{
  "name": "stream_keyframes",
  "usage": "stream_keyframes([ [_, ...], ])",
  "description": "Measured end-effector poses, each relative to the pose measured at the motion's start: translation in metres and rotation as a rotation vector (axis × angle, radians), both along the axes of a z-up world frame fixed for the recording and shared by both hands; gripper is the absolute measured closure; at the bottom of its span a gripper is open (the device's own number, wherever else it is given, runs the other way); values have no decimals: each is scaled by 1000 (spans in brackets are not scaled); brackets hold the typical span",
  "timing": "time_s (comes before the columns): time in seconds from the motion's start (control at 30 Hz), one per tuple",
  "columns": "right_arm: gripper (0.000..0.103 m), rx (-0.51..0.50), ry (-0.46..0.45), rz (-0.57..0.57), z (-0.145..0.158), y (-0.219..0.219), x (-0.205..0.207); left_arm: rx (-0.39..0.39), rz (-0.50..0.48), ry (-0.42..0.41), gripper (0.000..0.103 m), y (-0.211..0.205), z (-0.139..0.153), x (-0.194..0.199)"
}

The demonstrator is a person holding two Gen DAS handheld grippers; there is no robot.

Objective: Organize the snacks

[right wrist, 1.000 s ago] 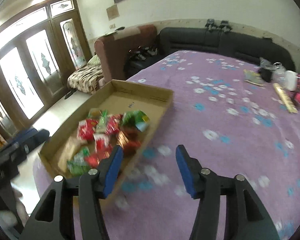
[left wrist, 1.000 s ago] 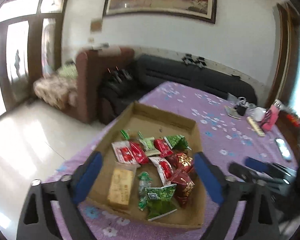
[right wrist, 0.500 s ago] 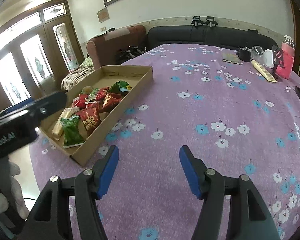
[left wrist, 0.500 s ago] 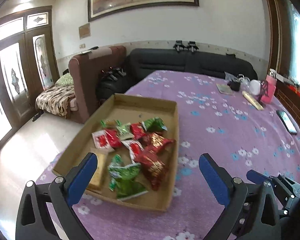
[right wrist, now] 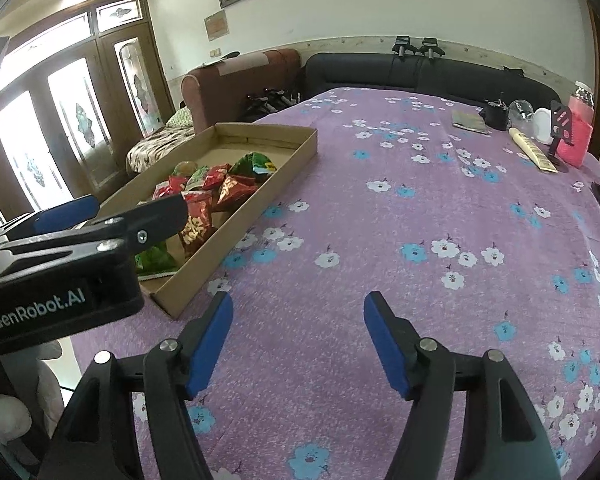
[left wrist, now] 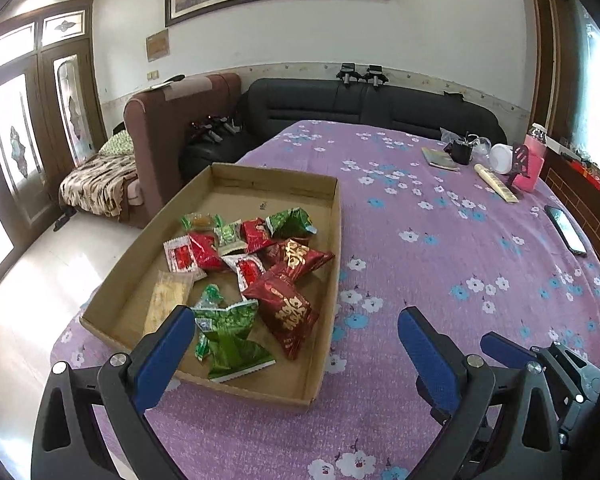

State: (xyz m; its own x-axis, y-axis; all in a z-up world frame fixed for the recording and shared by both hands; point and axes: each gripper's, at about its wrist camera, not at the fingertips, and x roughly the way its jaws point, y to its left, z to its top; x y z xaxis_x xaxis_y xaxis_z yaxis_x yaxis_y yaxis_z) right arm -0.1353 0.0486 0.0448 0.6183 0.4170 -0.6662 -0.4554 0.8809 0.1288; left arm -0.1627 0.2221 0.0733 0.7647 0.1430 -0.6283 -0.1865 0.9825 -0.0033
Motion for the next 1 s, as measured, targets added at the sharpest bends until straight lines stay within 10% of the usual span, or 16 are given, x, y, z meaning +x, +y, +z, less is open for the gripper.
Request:
stream_keyframes([
  [1.0, 33, -44, -8, 21, -4, 19, -8, -73, 19, -29, 0, 20, -3, -16],
])
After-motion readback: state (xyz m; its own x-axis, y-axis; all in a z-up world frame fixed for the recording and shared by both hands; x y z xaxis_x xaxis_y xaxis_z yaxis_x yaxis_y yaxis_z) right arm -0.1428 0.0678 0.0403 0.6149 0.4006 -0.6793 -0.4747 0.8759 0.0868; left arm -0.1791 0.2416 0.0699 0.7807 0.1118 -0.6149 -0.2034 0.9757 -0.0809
